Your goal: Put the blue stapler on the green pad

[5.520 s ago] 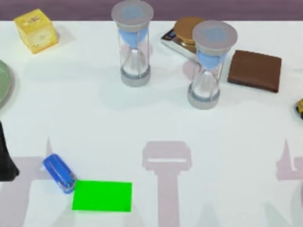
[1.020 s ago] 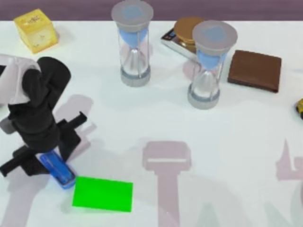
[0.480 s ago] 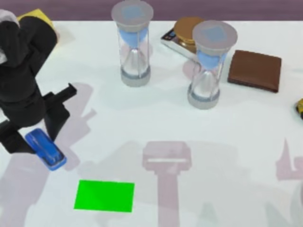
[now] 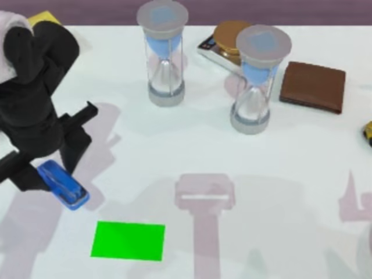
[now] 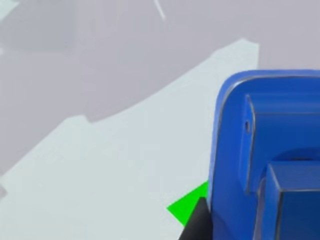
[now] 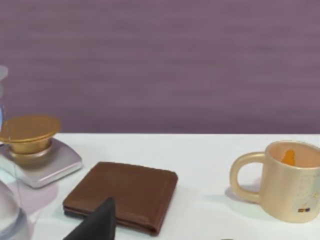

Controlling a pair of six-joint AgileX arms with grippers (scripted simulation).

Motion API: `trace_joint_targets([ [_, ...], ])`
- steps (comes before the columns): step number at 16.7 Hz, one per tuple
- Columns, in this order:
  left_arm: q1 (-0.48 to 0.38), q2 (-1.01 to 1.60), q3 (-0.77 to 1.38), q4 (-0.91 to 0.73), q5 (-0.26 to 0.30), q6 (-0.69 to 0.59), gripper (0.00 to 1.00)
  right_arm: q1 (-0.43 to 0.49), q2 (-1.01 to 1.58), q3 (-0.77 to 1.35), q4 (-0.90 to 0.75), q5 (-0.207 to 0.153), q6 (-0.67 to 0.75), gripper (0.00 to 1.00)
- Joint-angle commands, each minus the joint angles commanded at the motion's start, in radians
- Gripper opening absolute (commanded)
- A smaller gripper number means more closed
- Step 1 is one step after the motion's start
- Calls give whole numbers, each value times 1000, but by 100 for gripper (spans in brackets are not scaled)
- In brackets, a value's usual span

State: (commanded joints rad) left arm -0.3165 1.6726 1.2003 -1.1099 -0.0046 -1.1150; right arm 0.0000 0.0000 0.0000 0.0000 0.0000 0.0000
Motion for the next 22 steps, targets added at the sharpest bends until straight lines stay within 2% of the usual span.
trace_joint_targets([
  [3, -54, -5, 0, -8, -2, -194, 0, 0, 0, 0, 0, 0, 0, 100],
  [10, -217, -39, -23, -23, -5, -801, 0, 0, 0, 0, 0, 0, 0, 100],
  [13, -274, -63, -33, -19, -7, -984, 0, 0, 0, 0, 0, 0, 0, 100],
  [16, -305, -84, -42, -12, -8, -1072, 0, 0, 0, 0, 0, 0, 0, 100],
  [22, -303, -81, -41, -9, -8, -1078, 0, 0, 0, 0, 0, 0, 0, 100],
])
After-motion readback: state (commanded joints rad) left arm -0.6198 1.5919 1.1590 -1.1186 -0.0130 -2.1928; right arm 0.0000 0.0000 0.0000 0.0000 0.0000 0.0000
